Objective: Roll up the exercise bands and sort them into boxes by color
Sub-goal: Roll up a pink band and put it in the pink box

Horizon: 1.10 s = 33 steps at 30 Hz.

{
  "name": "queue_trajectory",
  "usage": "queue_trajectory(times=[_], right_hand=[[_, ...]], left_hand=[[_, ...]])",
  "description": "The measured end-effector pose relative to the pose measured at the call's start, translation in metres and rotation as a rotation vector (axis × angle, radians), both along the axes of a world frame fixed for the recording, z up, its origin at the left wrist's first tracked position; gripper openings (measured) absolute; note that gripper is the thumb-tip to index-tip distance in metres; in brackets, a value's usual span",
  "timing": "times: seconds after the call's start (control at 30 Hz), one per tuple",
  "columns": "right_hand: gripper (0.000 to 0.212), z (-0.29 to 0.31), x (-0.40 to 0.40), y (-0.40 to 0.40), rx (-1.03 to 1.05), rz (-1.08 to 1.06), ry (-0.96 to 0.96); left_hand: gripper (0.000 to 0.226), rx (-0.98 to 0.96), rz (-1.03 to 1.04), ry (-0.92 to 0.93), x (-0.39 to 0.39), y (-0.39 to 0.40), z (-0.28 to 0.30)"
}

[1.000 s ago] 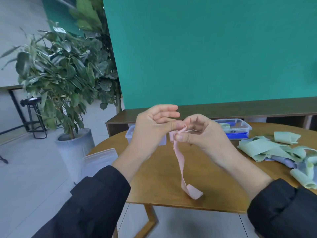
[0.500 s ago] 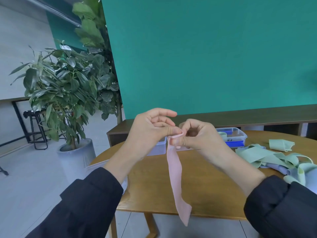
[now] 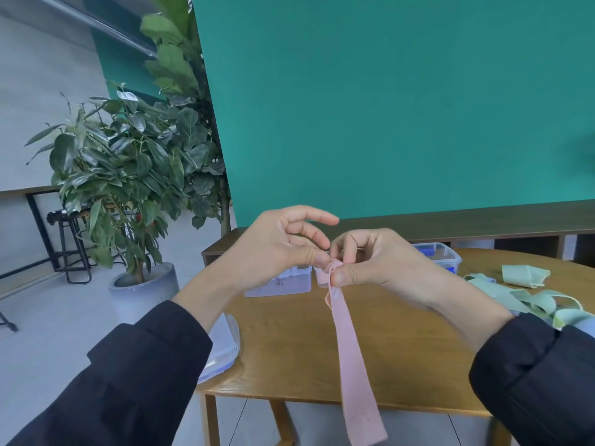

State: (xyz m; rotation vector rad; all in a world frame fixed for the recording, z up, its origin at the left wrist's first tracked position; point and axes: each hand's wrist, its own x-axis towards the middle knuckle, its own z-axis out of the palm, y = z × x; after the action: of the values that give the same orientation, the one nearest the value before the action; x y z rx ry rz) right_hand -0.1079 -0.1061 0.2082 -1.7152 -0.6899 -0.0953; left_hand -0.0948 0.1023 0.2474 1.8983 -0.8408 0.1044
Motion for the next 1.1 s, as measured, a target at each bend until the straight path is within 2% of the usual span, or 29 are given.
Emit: queue_trajectory(times=[0.1, 0.23, 0.47, 0.57, 0.7, 0.8, 0.87, 1.0, 1.1], right_hand=[[0.033, 0.003, -0.002, -0.004, -0.028, 0.007, 0.014], [0.037, 0.008, 0.001, -0.006, -0.215, -0.003, -0.020], [0.036, 0.007, 0.009, -0.014, -0.280, 0.050, 0.000], [0.031, 0.003, 0.009, -0.015, -0.254, 0.106, 0.060], [0.043, 0.001, 0.007, -0.014, -0.309, 0.103, 0.080], [0.038, 0.000, 0.007, -0.014, -0.360, 0.094, 0.061], [0.041, -0.001, 0.006, -0.017, -0.382, 0.109, 0.061], [0.064, -0.003, 0.005, -0.021, -0.363, 0.128, 0.072], [0.059, -0.011, 0.009, -0.024, -0.151, 0.162, 0.139]], left_hand=[[0.050, 0.068, -0.036, 0.045, 0.003, 0.004, 0.001], [0.039, 0.284, -0.066, 0.106, 0.005, 0.006, -0.001], [0.034, 0.370, -0.117, 0.108, 0.004, 0.009, -0.001], [0.036, 0.222, -0.176, 0.207, 0.006, 0.008, -0.013], [0.050, -0.189, -0.092, 0.336, 0.004, -0.008, -0.034], [0.050, -0.394, -0.077, 0.419, -0.002, -0.018, -0.044], [0.048, -0.446, -0.083, 0.468, -0.004, -0.020, -0.047], [0.040, -0.482, -0.084, 0.521, -0.005, -0.020, -0.052], [0.038, -0.268, 0.072, 0.376, -0.002, -0.018, -0.057]])
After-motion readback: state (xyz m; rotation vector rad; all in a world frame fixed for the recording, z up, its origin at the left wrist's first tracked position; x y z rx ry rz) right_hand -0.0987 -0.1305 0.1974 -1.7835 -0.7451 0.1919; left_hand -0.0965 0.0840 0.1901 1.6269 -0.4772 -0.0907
